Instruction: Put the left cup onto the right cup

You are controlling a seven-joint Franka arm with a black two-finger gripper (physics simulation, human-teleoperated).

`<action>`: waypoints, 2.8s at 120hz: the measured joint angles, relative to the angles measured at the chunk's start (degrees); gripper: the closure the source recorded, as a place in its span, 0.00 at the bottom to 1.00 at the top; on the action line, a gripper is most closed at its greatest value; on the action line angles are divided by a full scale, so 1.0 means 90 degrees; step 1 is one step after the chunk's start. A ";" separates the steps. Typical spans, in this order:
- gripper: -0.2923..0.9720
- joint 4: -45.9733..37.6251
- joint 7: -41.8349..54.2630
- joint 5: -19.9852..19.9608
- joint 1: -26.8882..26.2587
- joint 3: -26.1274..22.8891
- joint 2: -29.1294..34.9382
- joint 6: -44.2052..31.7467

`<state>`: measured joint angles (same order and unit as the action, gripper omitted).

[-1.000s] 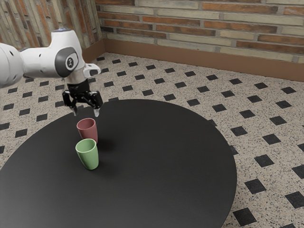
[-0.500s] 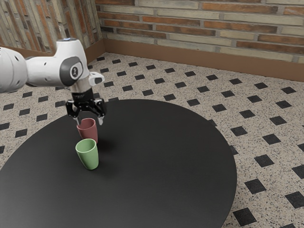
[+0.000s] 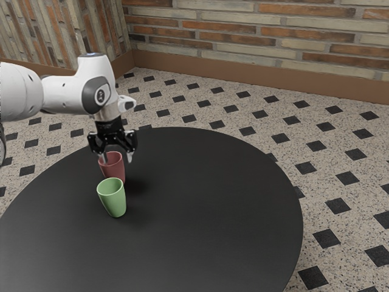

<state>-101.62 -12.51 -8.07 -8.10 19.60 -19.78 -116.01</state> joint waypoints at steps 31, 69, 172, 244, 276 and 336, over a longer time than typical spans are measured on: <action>0.36 0.0018 -0.0115 0.0005 0.0030 0.0000 -0.0104 -0.0061; 0.36 0.0660 -0.0197 0.0160 0.0056 0.0000 -0.0419 -0.0075; 0.37 0.0732 -0.0281 0.0161 0.0228 0.0000 -0.0942 -0.0262; 0.40 0.0664 -0.0305 0.0129 0.0242 0.0000 -0.1199 -0.0745; 0.61 0.0652 -0.0319 0.0122 0.0240 0.0000 -0.1205 -0.0808; 0.84 0.0605 -0.0372 0.0128 0.0229 0.0000 -0.1194 -0.0788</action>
<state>-96.17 -15.86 -6.92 -6.04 19.60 -30.53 -123.11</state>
